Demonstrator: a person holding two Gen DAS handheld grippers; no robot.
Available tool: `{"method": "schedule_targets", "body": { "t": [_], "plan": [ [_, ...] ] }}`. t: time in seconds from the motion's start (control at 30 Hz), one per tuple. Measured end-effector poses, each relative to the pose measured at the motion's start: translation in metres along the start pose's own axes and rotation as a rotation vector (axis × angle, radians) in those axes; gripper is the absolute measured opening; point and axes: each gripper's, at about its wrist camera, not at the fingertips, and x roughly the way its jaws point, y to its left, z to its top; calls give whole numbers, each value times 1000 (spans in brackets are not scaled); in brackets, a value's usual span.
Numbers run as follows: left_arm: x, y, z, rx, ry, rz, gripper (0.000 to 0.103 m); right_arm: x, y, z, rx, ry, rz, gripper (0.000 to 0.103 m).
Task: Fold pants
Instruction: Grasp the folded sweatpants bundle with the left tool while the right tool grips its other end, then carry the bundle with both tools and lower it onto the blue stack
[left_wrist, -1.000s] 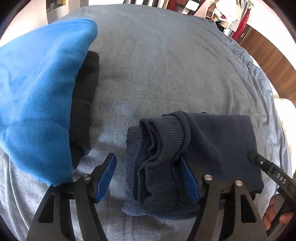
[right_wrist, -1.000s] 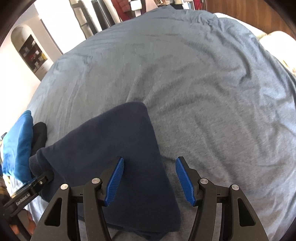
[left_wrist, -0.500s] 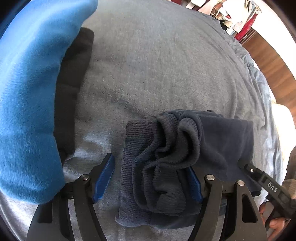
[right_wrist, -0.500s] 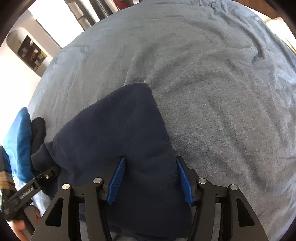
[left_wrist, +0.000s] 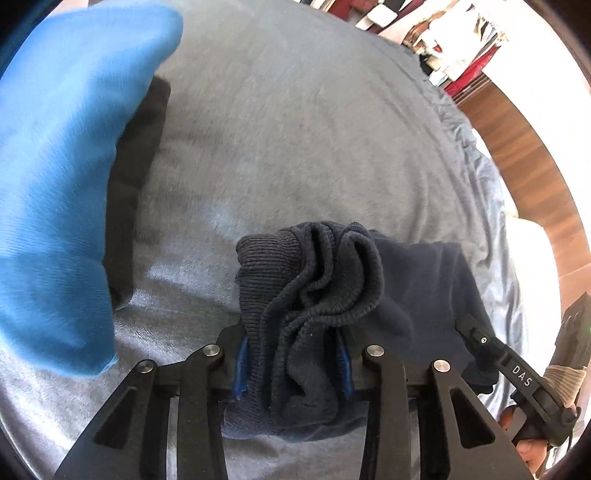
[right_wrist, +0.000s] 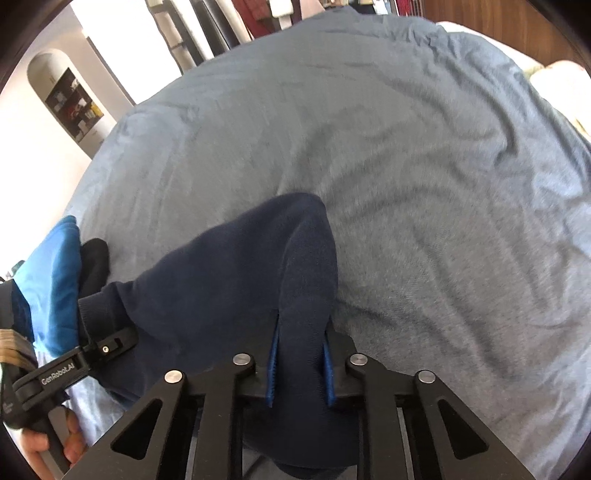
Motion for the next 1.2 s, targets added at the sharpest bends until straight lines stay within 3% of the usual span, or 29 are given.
{"method": "schedule_targets", "body": {
  "t": [0.23,0.43,0.6,0.87,1.2],
  "plan": [
    [-50,-12,5,-20,-92,-89,35,-42,10,6,-46,-99,-24,18],
    [-104,-11,10,-4,-181,-113,35,-82,28,12,-96,-182,-16,18],
    [-145,1,18,-5,-247,-93,35,-104,63,14,-159,-241,17,18],
    [-206,61,35,-40,-341,-15,34,-107,140,17,-258,-285,117,18],
    [-230,124,75,1,-378,68,34,-80,228,17,-333,-293,195,18]
  ]
}}
